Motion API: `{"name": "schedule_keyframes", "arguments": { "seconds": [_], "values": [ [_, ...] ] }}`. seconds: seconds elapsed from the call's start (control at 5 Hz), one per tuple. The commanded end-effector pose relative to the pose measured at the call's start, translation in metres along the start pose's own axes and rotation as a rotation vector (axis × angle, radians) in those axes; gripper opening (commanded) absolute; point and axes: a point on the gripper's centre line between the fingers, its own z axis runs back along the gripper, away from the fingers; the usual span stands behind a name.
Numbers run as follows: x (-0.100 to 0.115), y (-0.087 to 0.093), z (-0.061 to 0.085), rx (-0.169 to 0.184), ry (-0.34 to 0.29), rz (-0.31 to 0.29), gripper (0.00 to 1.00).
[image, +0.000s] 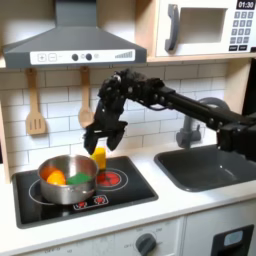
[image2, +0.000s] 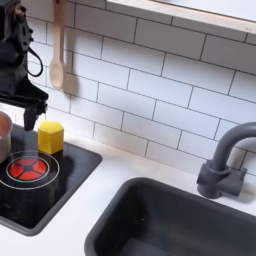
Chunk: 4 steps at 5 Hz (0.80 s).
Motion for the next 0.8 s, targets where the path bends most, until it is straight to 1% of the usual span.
{"name": "schedule_keyframes", "arguments": {
  "seconds": [0.0,0.4,0.6],
  "values": [
    [0.007,-0.01,-0.003,-0.021,-0.017,-0.004,1.0],
    [0.016,-0.012,-0.003,-0.026,-0.061,-0.009,1.0],
    [0.022,-0.016,-0.013,-0.038,-0.055,-0.018,1.0]
  ]
}}
